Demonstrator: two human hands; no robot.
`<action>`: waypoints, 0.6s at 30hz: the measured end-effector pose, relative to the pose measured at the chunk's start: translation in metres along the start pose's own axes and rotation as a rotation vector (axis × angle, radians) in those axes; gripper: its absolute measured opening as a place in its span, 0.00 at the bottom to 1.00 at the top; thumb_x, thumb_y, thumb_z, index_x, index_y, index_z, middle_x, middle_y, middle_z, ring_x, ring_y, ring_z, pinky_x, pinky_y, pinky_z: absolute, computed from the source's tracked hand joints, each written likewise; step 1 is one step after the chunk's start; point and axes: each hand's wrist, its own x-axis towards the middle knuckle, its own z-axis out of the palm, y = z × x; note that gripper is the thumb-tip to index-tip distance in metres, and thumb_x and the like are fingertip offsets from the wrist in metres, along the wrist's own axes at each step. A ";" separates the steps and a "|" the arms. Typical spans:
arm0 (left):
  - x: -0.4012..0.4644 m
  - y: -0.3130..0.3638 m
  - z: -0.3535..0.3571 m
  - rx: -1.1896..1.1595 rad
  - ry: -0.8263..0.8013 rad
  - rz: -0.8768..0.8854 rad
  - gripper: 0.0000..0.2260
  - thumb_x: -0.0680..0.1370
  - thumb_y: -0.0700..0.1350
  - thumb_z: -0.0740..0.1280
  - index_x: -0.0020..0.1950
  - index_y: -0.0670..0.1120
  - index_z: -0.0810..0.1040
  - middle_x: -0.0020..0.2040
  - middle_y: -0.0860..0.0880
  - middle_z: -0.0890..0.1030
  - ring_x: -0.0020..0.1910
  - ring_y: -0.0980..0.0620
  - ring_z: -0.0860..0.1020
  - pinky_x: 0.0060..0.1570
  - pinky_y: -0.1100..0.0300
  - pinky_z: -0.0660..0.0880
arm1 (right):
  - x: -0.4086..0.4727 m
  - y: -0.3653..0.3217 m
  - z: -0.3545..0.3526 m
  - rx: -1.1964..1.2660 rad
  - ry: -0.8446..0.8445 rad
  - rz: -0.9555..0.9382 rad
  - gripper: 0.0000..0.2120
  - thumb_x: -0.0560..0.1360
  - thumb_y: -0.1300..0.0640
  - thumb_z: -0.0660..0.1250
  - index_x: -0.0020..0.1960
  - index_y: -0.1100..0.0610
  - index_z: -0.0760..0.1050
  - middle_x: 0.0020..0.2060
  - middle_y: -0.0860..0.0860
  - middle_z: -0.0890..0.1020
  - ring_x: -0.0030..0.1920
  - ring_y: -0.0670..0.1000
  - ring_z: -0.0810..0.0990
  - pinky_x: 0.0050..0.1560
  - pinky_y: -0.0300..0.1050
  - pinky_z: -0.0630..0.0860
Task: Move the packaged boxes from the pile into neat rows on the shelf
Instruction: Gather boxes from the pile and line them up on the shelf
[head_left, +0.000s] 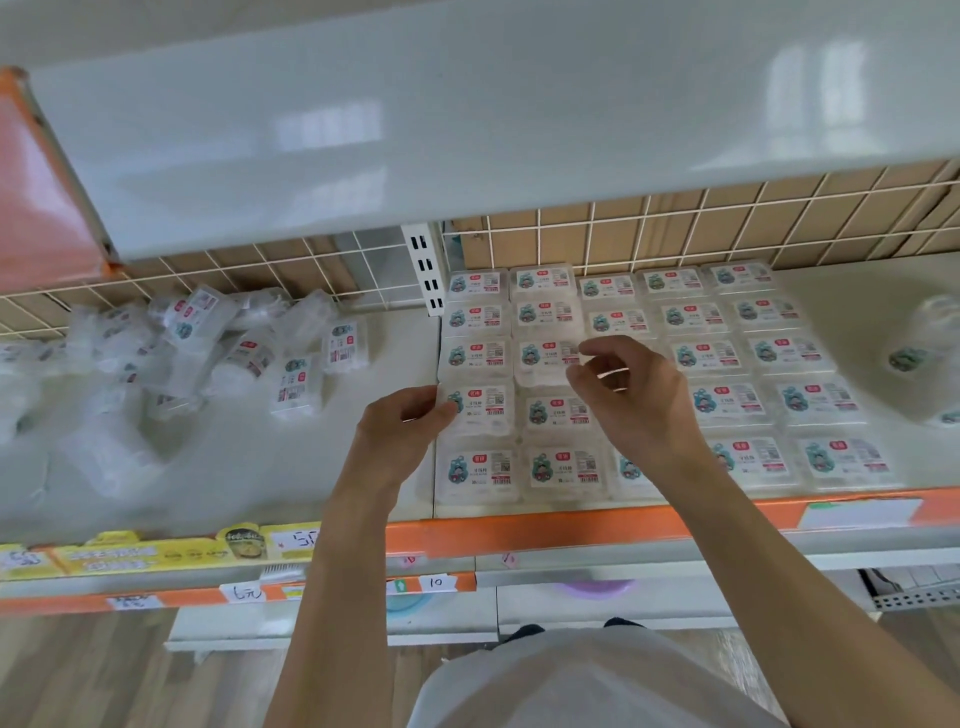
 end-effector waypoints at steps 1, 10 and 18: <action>0.000 0.000 0.000 0.002 0.005 -0.002 0.11 0.77 0.44 0.72 0.59 0.51 0.83 0.48 0.58 0.86 0.44 0.65 0.83 0.43 0.70 0.77 | -0.001 -0.002 0.000 -0.009 -0.014 -0.011 0.10 0.76 0.53 0.70 0.57 0.51 0.80 0.44 0.46 0.84 0.41 0.40 0.81 0.39 0.27 0.74; -0.007 -0.002 -0.006 -0.010 0.072 -0.034 0.14 0.78 0.51 0.70 0.63 0.50 0.80 0.54 0.54 0.83 0.54 0.55 0.81 0.50 0.61 0.79 | -0.017 -0.023 0.004 -0.156 -0.174 -0.123 0.15 0.77 0.51 0.70 0.63 0.49 0.78 0.55 0.47 0.79 0.52 0.44 0.78 0.52 0.40 0.78; -0.033 -0.023 -0.041 0.134 0.200 -0.015 0.12 0.78 0.51 0.70 0.61 0.52 0.82 0.49 0.58 0.83 0.46 0.59 0.81 0.51 0.65 0.77 | -0.026 -0.051 0.022 -0.409 -0.350 -0.287 0.21 0.78 0.48 0.67 0.70 0.51 0.73 0.65 0.51 0.74 0.63 0.53 0.75 0.62 0.43 0.70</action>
